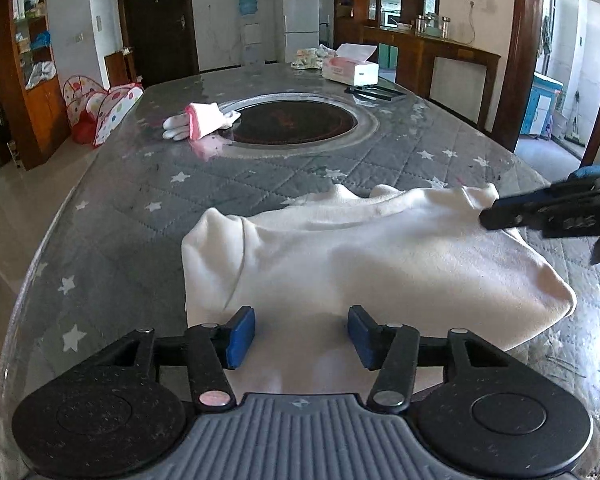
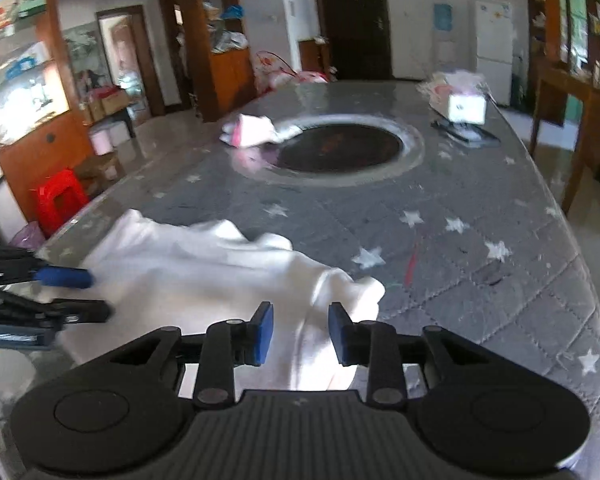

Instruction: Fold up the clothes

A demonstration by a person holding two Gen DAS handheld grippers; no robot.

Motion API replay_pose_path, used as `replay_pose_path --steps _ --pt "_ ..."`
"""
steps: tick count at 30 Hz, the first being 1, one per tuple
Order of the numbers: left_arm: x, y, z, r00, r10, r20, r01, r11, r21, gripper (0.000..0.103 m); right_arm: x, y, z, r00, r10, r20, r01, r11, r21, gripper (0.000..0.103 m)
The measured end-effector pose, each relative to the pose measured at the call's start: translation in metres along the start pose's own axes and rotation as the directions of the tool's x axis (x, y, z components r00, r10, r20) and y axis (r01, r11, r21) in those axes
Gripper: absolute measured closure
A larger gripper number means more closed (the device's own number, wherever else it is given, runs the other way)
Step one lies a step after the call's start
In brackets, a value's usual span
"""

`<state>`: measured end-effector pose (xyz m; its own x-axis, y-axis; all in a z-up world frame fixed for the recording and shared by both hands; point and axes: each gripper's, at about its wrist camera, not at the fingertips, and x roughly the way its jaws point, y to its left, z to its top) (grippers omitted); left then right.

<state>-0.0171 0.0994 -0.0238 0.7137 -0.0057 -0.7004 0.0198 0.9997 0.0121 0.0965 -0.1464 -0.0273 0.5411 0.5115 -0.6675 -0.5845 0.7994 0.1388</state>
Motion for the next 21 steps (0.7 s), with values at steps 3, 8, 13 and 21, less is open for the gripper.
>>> replay_pose_path --steps 3,8,13,21 --pt "-0.001 0.004 0.001 1.0 -0.014 -0.003 0.014 1.0 -0.014 0.045 0.009 -0.006 -0.003 1.0 0.001 -0.018 -0.001 1.0 0.026 0.073" --pt "-0.006 0.011 0.013 0.999 -0.029 0.022 0.029 0.999 -0.037 0.044 0.003 0.001 0.005 1.0 0.009 0.014 -0.009 1.0 0.013 0.064" --pt "0.003 0.022 0.025 0.999 0.002 0.041 0.0 0.999 -0.05 0.04 0.012 0.002 0.005 1.0 0.015 0.004 -0.016 1.0 0.024 0.056" --pt "0.016 0.033 0.014 1.0 0.023 -0.003 -0.023 0.997 -0.077 0.036 0.001 0.015 0.004 0.999 0.025 0.023 -0.024 0.999 -0.023 0.047"
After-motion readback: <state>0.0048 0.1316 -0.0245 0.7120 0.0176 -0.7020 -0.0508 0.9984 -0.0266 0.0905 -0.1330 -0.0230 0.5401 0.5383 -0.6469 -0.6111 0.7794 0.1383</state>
